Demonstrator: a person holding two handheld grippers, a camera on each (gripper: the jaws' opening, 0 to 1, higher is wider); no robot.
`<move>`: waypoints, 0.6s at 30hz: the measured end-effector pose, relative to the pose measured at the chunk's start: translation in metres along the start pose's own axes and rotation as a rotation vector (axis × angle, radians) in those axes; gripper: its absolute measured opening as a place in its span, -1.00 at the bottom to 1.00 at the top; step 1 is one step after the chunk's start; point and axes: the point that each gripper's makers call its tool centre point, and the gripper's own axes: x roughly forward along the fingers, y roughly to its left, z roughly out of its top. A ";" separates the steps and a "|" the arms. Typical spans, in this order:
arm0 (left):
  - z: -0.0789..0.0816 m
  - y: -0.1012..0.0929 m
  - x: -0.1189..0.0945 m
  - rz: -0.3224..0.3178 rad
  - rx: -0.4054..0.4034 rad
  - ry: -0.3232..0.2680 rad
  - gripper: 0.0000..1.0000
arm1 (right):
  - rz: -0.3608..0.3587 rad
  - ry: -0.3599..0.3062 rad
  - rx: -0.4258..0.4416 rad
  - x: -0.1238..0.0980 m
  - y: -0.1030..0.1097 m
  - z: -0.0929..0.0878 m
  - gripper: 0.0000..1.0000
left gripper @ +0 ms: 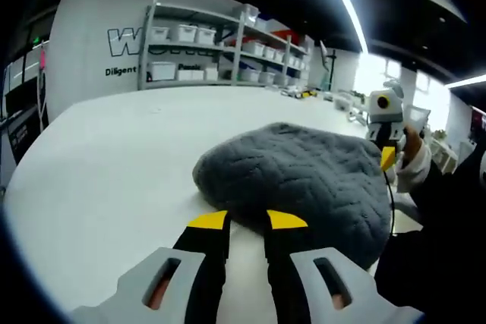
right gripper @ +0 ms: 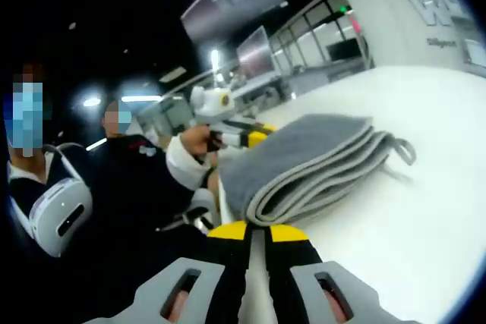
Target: Open the folded towel by lifting each exposed corner and separating the folded layers until the towel lies flat within the target outline without major curled edges
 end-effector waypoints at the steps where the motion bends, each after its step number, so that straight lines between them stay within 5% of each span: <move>1: 0.000 -0.001 0.000 0.000 0.004 -0.002 -0.68 | 0.005 0.008 -0.003 0.001 0.001 -0.001 -0.93; 18: 0.009 -0.005 -0.004 0.009 0.039 -0.017 -0.67 | 0.070 0.112 -0.064 0.005 0.015 -0.021 -1.00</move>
